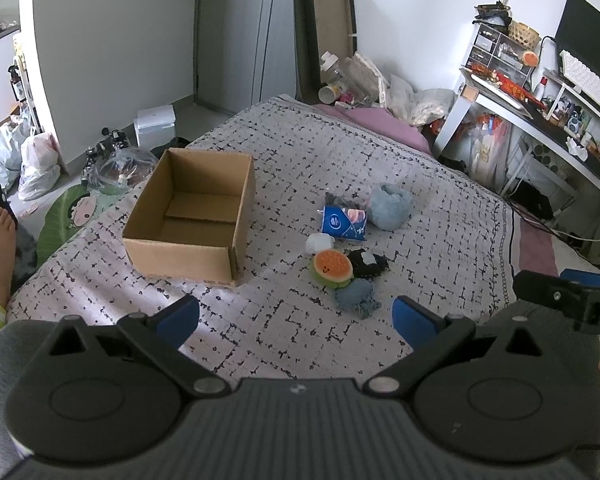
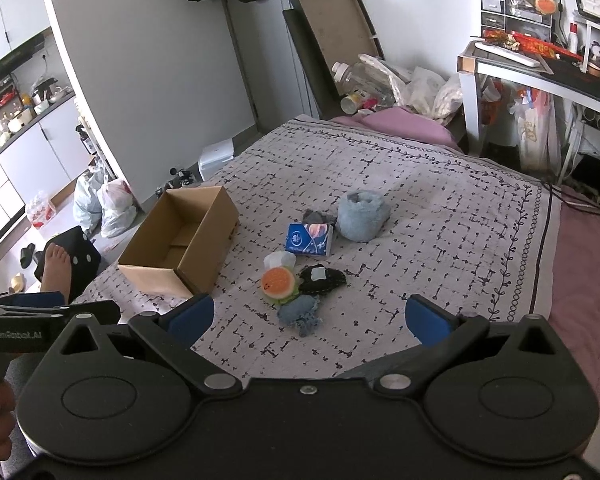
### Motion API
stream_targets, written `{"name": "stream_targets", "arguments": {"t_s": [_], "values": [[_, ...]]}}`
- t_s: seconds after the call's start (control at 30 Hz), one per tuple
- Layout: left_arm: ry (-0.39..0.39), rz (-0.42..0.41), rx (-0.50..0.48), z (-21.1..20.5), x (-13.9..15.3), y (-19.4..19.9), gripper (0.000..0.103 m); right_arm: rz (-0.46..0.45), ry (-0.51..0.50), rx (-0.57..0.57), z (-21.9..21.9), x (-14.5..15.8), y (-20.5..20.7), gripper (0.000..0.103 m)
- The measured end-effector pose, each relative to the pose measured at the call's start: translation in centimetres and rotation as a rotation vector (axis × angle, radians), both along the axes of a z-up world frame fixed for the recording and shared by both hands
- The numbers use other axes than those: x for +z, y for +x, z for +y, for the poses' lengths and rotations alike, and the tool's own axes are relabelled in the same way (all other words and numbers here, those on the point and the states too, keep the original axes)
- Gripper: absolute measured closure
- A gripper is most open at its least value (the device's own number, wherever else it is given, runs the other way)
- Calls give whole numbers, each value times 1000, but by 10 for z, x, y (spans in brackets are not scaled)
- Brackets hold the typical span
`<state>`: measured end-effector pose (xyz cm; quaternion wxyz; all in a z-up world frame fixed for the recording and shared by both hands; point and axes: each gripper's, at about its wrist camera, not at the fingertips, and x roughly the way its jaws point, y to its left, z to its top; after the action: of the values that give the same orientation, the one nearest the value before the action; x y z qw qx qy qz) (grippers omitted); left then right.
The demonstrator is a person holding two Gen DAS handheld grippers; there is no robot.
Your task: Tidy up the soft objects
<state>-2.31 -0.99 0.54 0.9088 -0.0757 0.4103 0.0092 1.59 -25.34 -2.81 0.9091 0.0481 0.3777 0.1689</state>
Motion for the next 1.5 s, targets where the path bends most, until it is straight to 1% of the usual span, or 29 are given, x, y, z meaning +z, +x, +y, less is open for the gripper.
{"name": "stream_targets", "arguments": {"t_s": [0.57, 0.73, 0.9, 1.1, 1.2, 1.3, 1.37, 1.47, 1.5], "values": [[16, 6, -6, -6, -2, 4, 1, 10, 30, 15, 2, -2, 5, 0], [3, 8, -13, -5, -3, 15, 1, 13, 27, 23, 6, -5, 10, 0], [-13, 15, -27, -2, -8, 28, 1, 28, 21, 32, 11, -14, 19, 0], [-21, 14, -46, 0, -17, 43, 1, 74, 35, 27, 14, -33, 35, 0], [-45, 16, -56, 3, -22, 52, 2, 81, 12, 26, 19, -41, 42, 0], [-65, 26, -71, 3, -29, 62, 2, 92, 19, 20, 21, -48, 49, 1], [-71, 31, -80, 2, -35, 69, 3, 105, 26, 14, 22, -53, 55, 3], [-86, 34, -84, 2, -42, 77, 3, 140, 50, 6, 20, -62, 64, 10], [-91, 34, -86, 2, -45, 80, 3, 150, 55, 6, 20, -65, 67, 14]]}}
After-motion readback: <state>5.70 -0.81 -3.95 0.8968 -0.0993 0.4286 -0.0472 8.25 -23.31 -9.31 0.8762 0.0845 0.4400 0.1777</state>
